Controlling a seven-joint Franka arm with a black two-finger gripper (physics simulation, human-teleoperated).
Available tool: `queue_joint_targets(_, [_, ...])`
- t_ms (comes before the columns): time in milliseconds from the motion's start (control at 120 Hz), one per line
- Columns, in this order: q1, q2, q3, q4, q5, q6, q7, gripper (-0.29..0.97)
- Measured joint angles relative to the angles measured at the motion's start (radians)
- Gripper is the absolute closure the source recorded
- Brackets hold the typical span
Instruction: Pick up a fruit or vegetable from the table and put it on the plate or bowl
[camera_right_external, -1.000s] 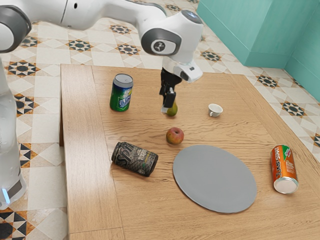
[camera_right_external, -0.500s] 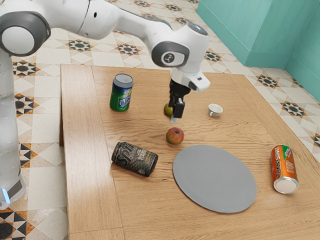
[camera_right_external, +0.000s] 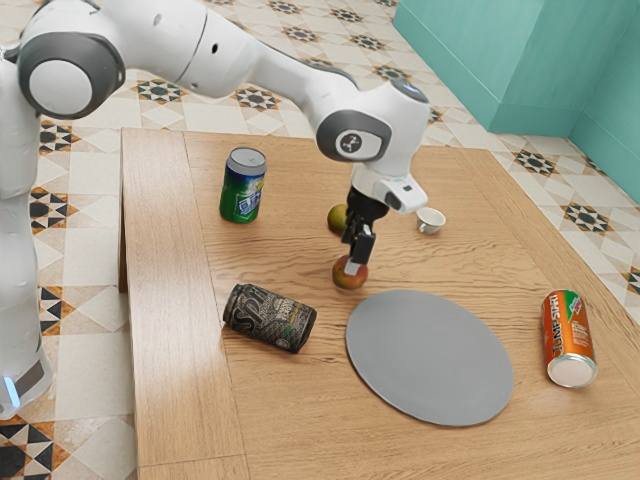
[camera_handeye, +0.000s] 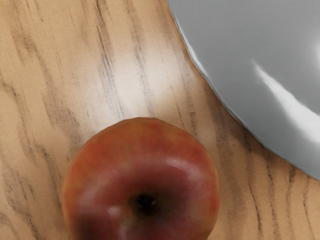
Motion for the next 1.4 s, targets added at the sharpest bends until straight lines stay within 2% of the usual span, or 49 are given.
queue_joint_targets(725, [0.027, 0.087, -0.028, 0.001, -0.004, 0.044, 0.01, 0.01])
queue_joint_targets(917, [0.03, 0.088, -0.026, 0.001, -0.002, 0.051, 0.004, 0.32])
queue_joint_targets(1075, [0.032, 0.077, -0.027, 0.007, 0.01, 0.05, -0.009, 0.38])
queue_joint_targets(1192, [0.024, 0.061, -0.049, 0.084, 0.035, 0.014, -0.02, 0.41])
queue_joint_targets(1400, [-0.042, 0.116, -0.172, 0.456, 0.189, -0.179, -0.055, 0.39])
